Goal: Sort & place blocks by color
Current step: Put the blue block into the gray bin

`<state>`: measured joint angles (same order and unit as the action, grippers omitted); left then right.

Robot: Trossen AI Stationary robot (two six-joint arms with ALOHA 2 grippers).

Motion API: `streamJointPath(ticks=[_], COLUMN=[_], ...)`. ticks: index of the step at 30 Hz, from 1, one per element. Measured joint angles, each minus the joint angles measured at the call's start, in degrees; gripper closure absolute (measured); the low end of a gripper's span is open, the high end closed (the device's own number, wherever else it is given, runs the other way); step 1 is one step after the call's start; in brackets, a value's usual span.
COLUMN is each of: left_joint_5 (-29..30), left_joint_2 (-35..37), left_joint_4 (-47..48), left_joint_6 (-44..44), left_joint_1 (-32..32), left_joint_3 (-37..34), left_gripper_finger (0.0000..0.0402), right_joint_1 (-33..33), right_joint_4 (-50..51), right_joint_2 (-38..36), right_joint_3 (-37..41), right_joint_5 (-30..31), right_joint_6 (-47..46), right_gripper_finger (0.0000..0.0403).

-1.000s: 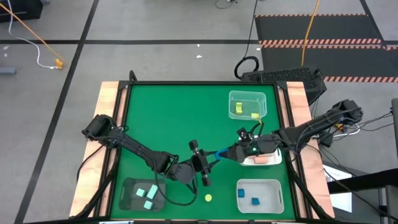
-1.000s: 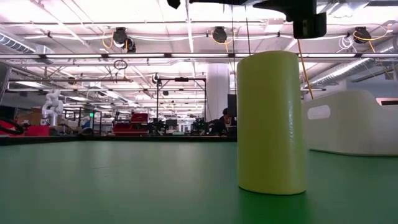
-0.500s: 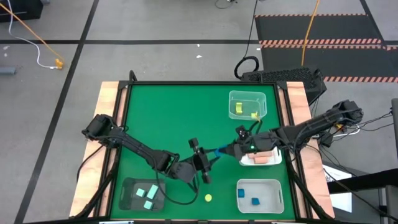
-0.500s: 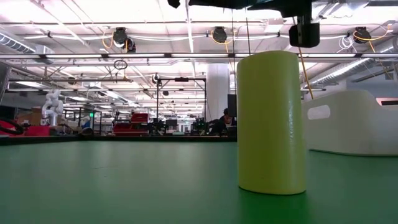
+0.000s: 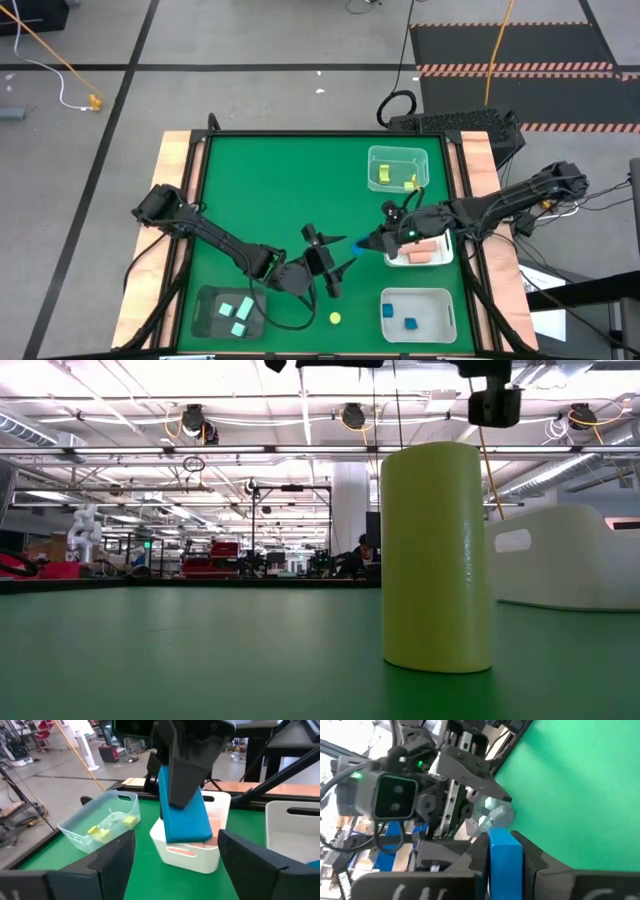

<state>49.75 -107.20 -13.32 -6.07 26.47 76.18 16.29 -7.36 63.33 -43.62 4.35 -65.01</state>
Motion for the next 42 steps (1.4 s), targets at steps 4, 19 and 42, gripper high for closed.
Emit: streamJointPath(ticks=[4,19,42], left_joint_5=[0.09,-23.20,-25.81], left_joint_2=[0.00,-0.54,-5.35], left_joint_4=[0.24,17.78,17.94], left_joint_6=[-3.07,-29.54,-32.70], left_joint_1=[1.16,6.31,10.20], left_joint_3=[0.00,0.00,-0.04], left_gripper_finger=[0.0108,0.0106,0.0105], right_joint_1=[0.37,14.64,29.20], right_joint_4=[6.31,18.99,22.25], right_joint_2=[-3.78,-7.67,6.14], right_joint_3=[0.00,0.00,0.07], right_joint_5=[-0.18,-14.81,-14.56], right_joint_6=[-0.12,-8.15,-11.75], right_gripper_finger=[0.0368,0.0368,0.0350])
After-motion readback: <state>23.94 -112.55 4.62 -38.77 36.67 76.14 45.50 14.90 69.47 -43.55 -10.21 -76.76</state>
